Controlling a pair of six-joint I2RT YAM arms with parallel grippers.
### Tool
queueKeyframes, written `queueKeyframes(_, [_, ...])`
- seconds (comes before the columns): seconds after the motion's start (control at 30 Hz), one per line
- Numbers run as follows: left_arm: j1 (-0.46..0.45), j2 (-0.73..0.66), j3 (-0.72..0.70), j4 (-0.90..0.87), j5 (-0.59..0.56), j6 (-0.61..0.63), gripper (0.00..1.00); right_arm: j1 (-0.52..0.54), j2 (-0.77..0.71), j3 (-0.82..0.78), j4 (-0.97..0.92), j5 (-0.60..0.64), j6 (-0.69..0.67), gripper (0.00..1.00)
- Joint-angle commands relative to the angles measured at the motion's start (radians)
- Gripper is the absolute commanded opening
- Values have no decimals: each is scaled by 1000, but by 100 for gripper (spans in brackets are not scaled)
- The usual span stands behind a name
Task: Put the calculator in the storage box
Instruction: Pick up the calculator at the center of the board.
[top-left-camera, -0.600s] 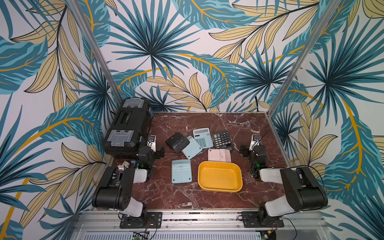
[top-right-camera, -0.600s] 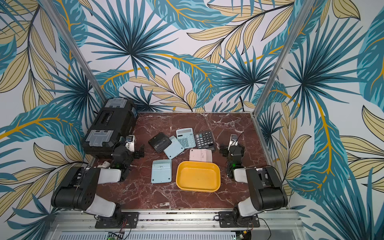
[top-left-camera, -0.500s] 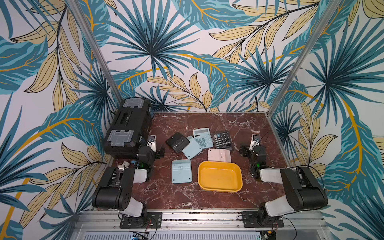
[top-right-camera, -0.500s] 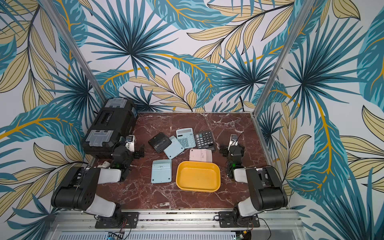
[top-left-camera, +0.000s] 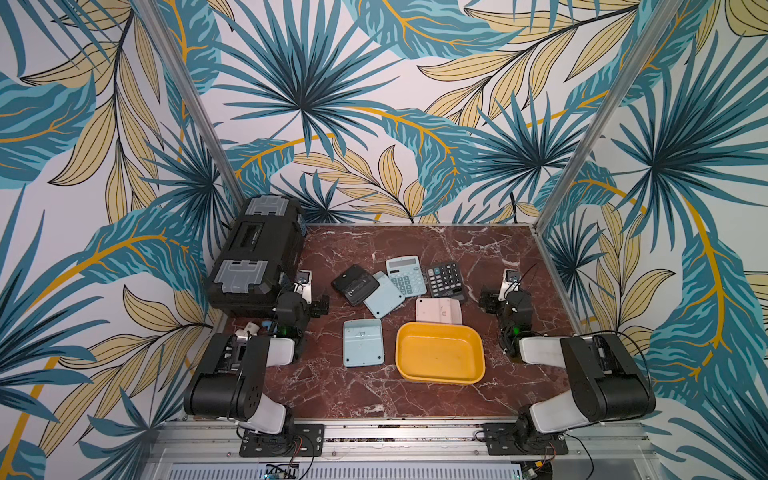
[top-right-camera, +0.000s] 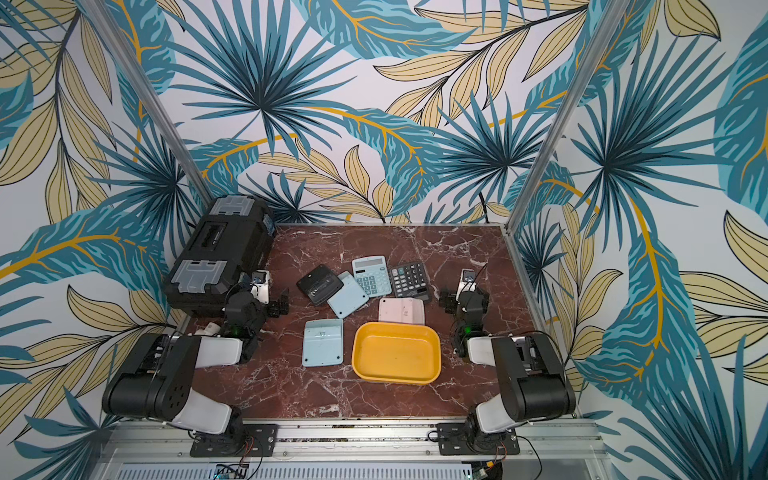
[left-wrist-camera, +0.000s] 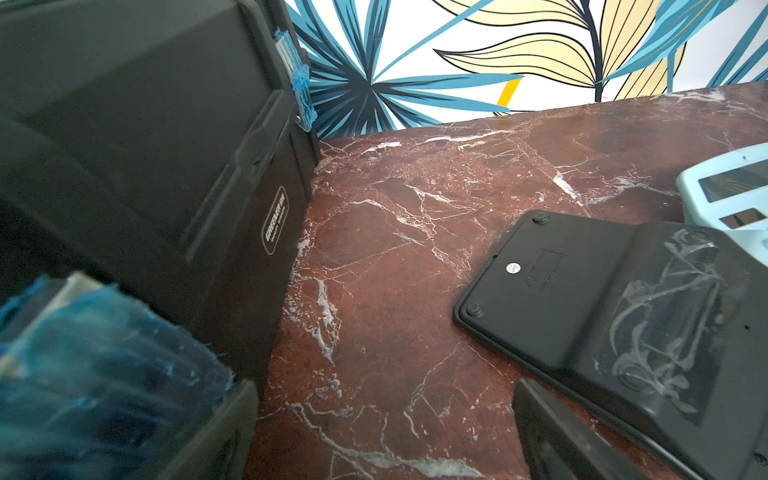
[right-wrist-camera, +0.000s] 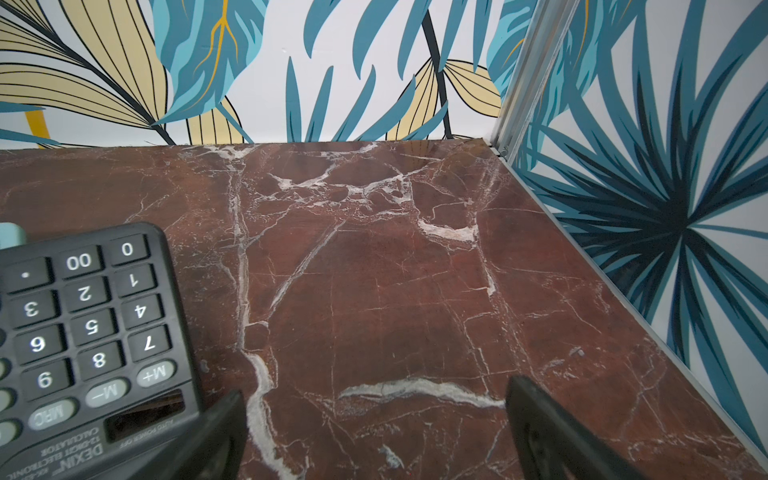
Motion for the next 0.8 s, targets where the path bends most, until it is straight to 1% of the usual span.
queueKeyframes(0.0, [-2,-1,35,-8,-10,10,100,-4,-3,1,0,11,11,100])
queueKeyframes(0.23, [8,-1,37,-8,-9,1,100,-4,-6,-3,6,8,9,100])
queueKeyframes(0.27, [5,-1,36,-8,-7,0,100,-2,-12,-6,11,-30,-9,100])
queueKeyframes(0.3, [5,-5,34,-6,-4,2,100,-1,-26,-5,-3,-79,-33,99])
queueKeyframes(0.33, [4,-16,32,-13,4,7,100,2,-50,-1,-32,-95,-42,99])
queueKeyframes(0.43, [-3,-89,11,-36,-24,3,100,12,-146,-2,-121,-76,-36,100])
queueKeyframes(0.5, [-5,-162,31,-157,-57,-21,100,14,-212,18,-238,-56,5,100])
queueKeyframes(0.57, [-4,-217,74,-292,-61,-51,100,13,-256,44,-335,-64,43,100])
queueKeyframes(0.67, [-5,-290,98,-417,-11,-93,100,13,-317,84,-439,-83,122,99])
queueKeyframes(0.77, [-5,-392,83,-503,53,-161,100,13,-375,118,-520,-143,190,99])
